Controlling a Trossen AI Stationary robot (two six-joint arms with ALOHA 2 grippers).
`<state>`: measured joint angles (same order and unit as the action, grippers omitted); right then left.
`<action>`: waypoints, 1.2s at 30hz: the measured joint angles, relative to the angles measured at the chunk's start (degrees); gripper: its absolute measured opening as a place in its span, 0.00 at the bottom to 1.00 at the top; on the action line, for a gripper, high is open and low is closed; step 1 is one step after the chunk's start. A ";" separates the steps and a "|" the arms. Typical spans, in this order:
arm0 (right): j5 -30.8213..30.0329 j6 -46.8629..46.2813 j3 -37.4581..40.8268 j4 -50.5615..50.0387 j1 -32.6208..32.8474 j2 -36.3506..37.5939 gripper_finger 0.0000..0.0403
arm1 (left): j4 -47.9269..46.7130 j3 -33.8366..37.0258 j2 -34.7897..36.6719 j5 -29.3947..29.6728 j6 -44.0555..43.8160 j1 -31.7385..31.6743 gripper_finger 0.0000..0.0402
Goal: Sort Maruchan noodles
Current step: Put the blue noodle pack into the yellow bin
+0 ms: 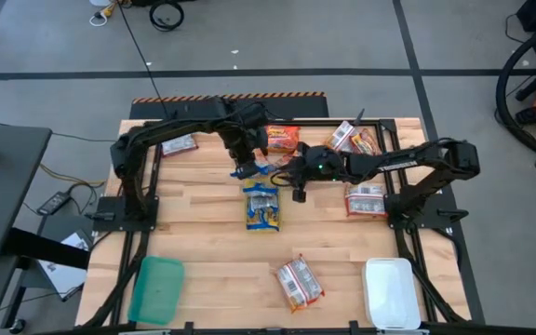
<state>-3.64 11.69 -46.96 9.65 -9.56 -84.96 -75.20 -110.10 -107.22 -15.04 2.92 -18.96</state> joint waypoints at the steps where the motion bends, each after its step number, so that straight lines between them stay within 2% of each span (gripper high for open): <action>1: -0.01 0.27 0.00 -0.26 -0.29 -0.14 0.31 | -0.26 0.00 -0.69 -0.71 0.56 -0.02 0.01; 6: -2.15 1.62 0.04 4.55 -1.52 -4.10 0.31 | 0.00 -0.06 -2.42 -6.23 1.31 0.95 0.01; 12: 1.43 2.13 0.02 12.62 -2.22 -10.17 0.31 | 1.98 0.02 -4.93 -6.67 3.49 0.74 0.02; 18: 4.86 1.99 0.01 10.34 -2.27 -13.80 0.31 | 4.00 0.02 -6.92 -4.87 4.94 0.69 0.03; 24: 4.89 1.83 -0.22 10.62 -2.24 -16.57 0.31 | 4.68 0.00 -7.03 -3.18 5.31 0.09 0.13; 31: 1.07 3.62 0.19 7.94 -1.90 -12.26 0.31 | 1.52 -1.68 -5.64 -7.80 4.93 0.29 0.33; 34: -3.27 3.90 0.07 4.97 -1.23 -7.78 0.31 | 1.50 -1.99 -4.23 -7.89 3.48 0.52 0.37; 36: -6.40 2.58 0.11 1.55 -0.01 -5.16 0.31 | 1.24 -1.97 -3.37 -5.57 3.41 0.36 0.37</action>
<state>-10.04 14.27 -46.85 11.19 -9.57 -90.12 -73.96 -112.07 -110.60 -20.61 6.33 -18.60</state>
